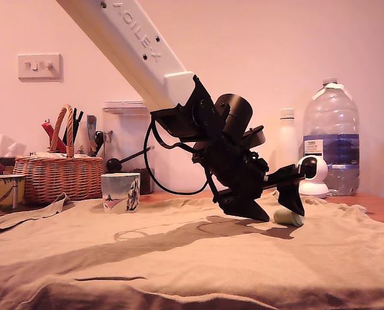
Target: Pick up the coffee capsules on the table and drop them inside the coffee cup
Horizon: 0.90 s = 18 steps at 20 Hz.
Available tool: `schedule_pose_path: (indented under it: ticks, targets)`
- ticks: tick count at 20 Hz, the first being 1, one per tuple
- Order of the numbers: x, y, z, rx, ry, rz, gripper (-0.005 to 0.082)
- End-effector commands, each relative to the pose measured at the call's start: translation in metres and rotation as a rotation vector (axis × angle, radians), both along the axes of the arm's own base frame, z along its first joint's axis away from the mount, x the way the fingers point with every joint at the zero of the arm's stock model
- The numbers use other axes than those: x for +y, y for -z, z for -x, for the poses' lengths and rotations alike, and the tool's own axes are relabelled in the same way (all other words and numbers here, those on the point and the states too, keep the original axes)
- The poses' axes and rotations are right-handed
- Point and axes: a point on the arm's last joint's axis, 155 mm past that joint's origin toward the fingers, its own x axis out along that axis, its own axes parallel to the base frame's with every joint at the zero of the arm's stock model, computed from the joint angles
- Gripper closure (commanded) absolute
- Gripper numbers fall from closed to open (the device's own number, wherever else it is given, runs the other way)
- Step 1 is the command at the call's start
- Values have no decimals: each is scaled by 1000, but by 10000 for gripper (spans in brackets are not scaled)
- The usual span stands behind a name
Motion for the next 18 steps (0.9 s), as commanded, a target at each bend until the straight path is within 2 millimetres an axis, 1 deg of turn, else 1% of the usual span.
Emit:
schedule_pose_path:
  ticks: [1,3,6,12,15,17,18]
  targets:
    - [-4,32,11,-8,32,-67,133]
    - [-7,33,13,-52,56,-100,133]
    - [-11,33,18,-67,65,-113,133]
    - [-10,33,17,-68,60,-115,133]
    - [-10,33,16,-69,59,-113,188]
    - [-10,31,14,-75,57,-108,194]
    - [-11,30,13,-80,56,-103,212]
